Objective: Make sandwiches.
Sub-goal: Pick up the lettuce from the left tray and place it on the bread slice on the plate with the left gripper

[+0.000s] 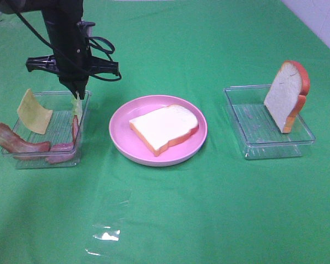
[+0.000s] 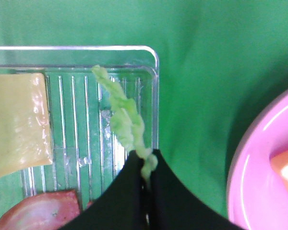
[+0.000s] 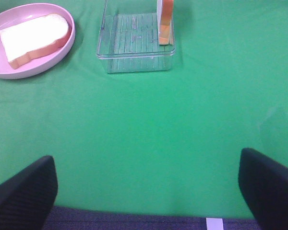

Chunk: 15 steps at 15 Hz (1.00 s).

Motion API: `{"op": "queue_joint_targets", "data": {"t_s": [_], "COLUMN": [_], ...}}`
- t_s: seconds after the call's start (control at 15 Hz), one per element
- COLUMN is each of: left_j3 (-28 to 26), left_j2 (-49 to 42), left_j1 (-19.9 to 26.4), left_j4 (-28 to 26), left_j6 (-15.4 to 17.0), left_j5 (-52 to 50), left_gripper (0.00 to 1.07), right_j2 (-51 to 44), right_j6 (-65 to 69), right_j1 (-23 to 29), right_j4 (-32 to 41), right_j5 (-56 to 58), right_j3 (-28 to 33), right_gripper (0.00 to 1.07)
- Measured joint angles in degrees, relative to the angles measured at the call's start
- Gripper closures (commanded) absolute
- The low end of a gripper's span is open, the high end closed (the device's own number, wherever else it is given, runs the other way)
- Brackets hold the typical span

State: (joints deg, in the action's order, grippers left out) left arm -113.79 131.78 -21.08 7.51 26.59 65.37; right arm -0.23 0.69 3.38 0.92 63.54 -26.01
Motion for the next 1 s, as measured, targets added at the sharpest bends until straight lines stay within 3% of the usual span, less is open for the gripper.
{"op": "queue_joint_targets", "data": {"t_s": [0.27,0.4,0.6,0.73,0.93,1.0], "left_j3": [-3.84,-7.16,-8.59,-9.17,-9.28,-9.28], "left_j2": [-0.80,-2.12,-5.33,-7.51,-7.96,-7.96], "left_j1": [0.00,0.00,0.00,0.00,0.00,-0.11], "left_j4": [0.29,-2.98,-5.67,-9.40,-19.08,-25.67], "left_j6": [-0.11,-3.09,-4.35,-7.05,-12.20,-14.27], "left_j5": [3.84,4.01,4.07,4.13,4.18,4.24], "left_gripper": [1.07,1.07,1.07,1.07,1.07,1.07], "right_j2": [0.00,0.00,0.00,0.00,0.00,0.00], "right_j6": [0.00,0.00,0.00,0.00,0.00,0.00], "right_j1": [0.00,0.00,0.00,0.00,0.00,0.00], "right_j4": [0.00,0.00,0.00,0.00,0.00,0.00], "right_j5": [0.00,0.00,0.00,0.00,0.00,0.00], "right_j3": [0.00,0.00,0.00,0.00,0.00,0.00], "right_gripper": [0.10,0.10,0.10,0.10,0.10,0.10]}}
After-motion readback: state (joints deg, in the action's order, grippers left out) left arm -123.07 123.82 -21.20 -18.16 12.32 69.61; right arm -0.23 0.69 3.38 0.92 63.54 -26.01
